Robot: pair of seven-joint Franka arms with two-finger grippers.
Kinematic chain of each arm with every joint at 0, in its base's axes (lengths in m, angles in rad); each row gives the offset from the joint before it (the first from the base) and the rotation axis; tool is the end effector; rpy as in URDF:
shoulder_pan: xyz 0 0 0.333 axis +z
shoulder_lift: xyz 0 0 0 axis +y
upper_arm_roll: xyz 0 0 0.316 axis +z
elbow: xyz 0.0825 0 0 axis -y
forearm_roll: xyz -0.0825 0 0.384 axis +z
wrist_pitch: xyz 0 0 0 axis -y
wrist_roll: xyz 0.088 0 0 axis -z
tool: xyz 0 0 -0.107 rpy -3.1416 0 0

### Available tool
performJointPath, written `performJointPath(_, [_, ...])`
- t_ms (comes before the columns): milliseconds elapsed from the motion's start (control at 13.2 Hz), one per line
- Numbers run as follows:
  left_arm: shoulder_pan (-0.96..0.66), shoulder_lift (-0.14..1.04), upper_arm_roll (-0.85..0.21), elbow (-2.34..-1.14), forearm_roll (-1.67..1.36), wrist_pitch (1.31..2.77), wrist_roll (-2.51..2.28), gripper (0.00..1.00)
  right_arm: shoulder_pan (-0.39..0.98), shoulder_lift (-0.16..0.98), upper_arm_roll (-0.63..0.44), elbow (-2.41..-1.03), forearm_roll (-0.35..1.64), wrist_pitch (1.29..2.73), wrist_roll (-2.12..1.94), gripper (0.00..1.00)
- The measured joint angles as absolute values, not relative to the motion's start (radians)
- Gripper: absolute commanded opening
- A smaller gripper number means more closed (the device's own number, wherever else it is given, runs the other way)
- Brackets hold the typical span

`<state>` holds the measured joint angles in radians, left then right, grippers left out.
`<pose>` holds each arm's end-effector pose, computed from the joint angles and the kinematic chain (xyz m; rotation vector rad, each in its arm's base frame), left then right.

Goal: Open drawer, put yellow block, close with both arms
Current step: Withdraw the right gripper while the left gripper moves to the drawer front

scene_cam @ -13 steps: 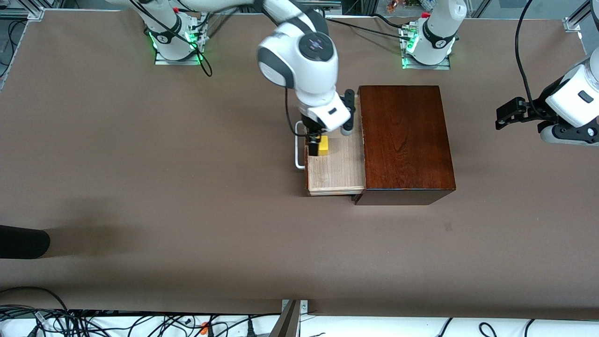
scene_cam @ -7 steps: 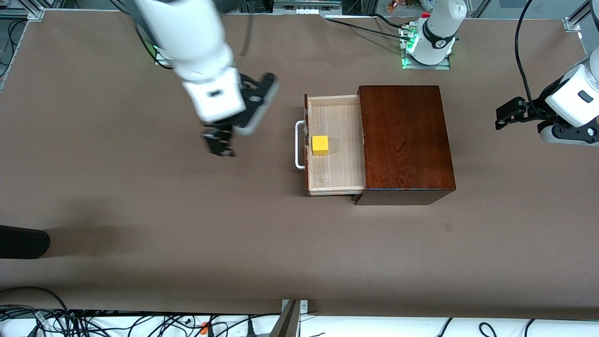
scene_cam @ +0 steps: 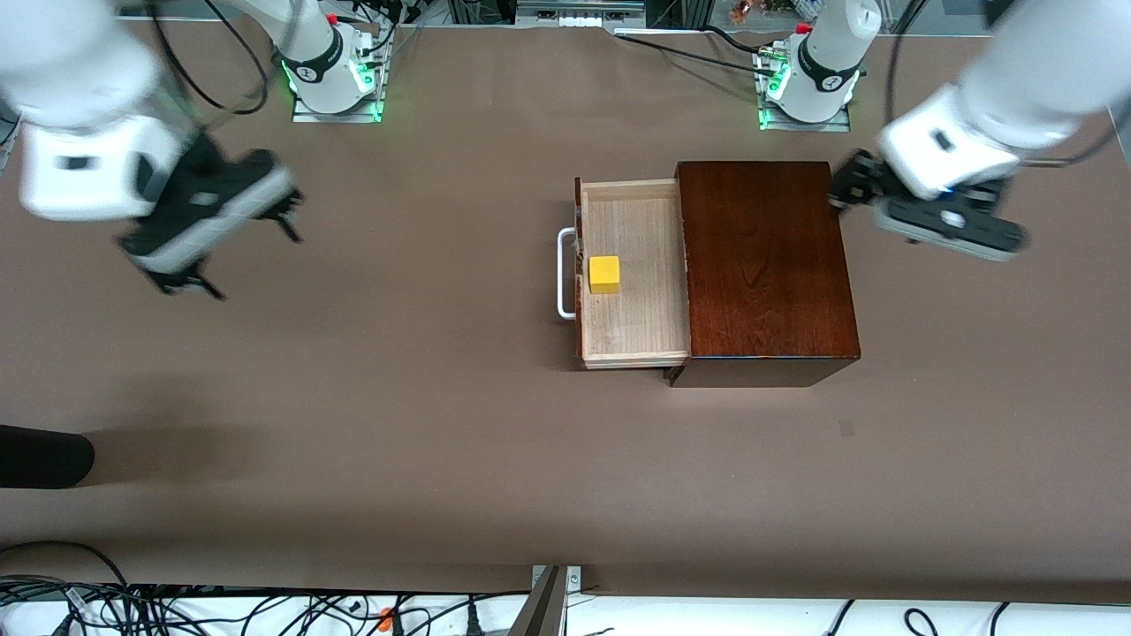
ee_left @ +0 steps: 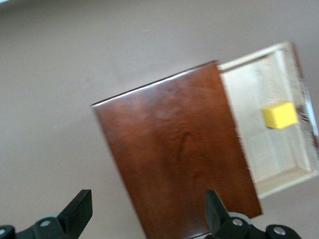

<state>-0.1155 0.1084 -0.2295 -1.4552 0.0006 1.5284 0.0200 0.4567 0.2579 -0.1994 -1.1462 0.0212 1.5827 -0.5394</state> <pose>0.5513 -0.1899 0.6150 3.0710 -0.5653 -0.0559 0.6024 0.1829 0.6755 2.8269 1.2110 0.2739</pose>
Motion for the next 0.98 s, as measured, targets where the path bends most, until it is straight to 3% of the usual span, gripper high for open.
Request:
performJointPath(227, [-0.132,0.126,-0.37,-1.449,0.001,1.528,0.016,1.0,0.455,0.152,-0.29,-1.252,0.075,1.564,-0.539,1.0])
performJointPath(455, [-0.208,0.185,-0.423,-1.444,0.001,1.556,0.031,1.0,0.446,0.057,-0.338,-1.373,0.077,1.562,-0.539,1.0])
performJointPath(758, [-0.374,0.305,-0.431,-1.429,0.027,1.681,0.225,1.0,0.308,-0.007,-0.258,-1.495,0.08,1.565,-0.526,1.0])
performJointPath(985, [-0.447,0.383,-0.432,-1.423,0.099,1.771,0.404,1.0,0.282,-0.009,-0.231,-1.528,0.08,1.568,-0.363,1.0])
